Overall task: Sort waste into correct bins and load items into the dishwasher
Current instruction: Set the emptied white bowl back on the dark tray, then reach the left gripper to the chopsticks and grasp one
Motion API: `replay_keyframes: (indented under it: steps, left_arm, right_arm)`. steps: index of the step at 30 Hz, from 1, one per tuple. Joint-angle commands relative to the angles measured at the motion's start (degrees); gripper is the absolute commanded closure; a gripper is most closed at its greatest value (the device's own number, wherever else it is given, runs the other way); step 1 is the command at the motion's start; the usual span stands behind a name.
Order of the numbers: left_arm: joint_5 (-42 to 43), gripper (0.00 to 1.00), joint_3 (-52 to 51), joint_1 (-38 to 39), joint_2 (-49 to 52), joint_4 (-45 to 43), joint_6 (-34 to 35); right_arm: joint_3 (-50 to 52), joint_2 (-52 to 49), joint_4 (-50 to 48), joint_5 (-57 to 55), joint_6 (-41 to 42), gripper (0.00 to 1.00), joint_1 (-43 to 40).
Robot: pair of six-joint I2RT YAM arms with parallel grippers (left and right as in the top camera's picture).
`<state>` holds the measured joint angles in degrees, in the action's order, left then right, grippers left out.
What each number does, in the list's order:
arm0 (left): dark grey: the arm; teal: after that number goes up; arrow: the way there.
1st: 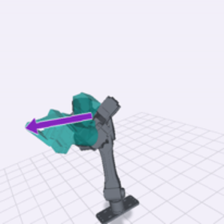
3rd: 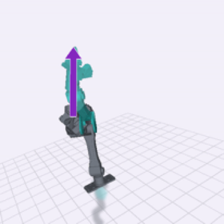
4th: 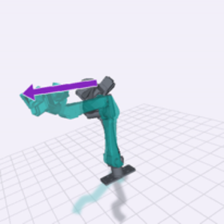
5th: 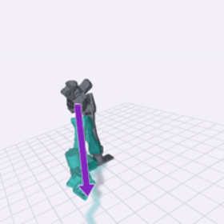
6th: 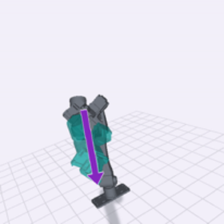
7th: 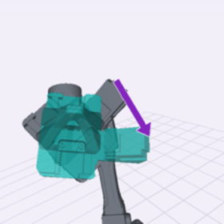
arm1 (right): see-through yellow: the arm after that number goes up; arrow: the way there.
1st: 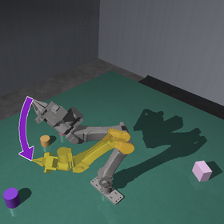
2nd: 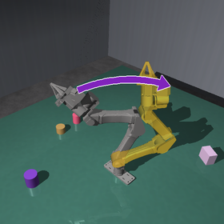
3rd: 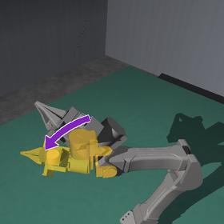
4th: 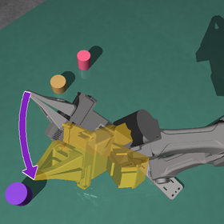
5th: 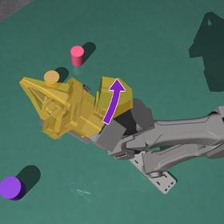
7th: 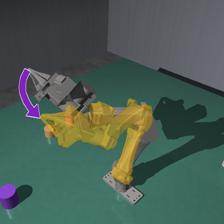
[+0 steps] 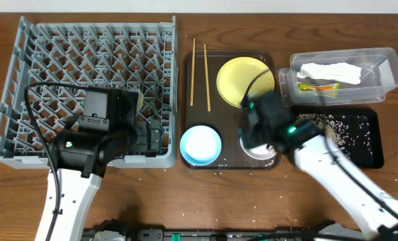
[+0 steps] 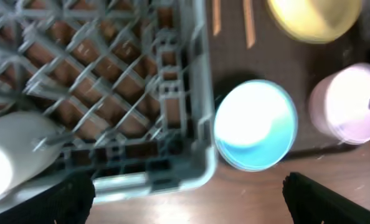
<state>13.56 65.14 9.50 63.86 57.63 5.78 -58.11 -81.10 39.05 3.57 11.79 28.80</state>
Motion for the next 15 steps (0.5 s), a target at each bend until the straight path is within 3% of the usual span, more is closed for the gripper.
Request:
replay_keyframes:
  steps: [1,4,7,15]
  left_arm:
    - [7.06,0.02,1.42,0.2,-0.2,-5.33,8.17]
    - [8.24,0.02,1.44,0.5,0.17,-11.67,14.38]
    - [1.95,0.04,2.32,1.88,1.97,-11.82,17.59]
    - [-4.26,0.14,15.69,9.05,17.81,-9.66,18.12]
  right_arm:
    - [-8.96,2.27,3.69,-0.68,0.44,0.49,-5.57]
    - [-12.5,2.27,5.11,1.95,1.49,0.47,-10.8]
    - [-13.27,2.25,3.98,4.92,1.53,0.45,-15.93]
    - [-13.27,2.25,3.87,13.99,2.19,0.42,-23.19]
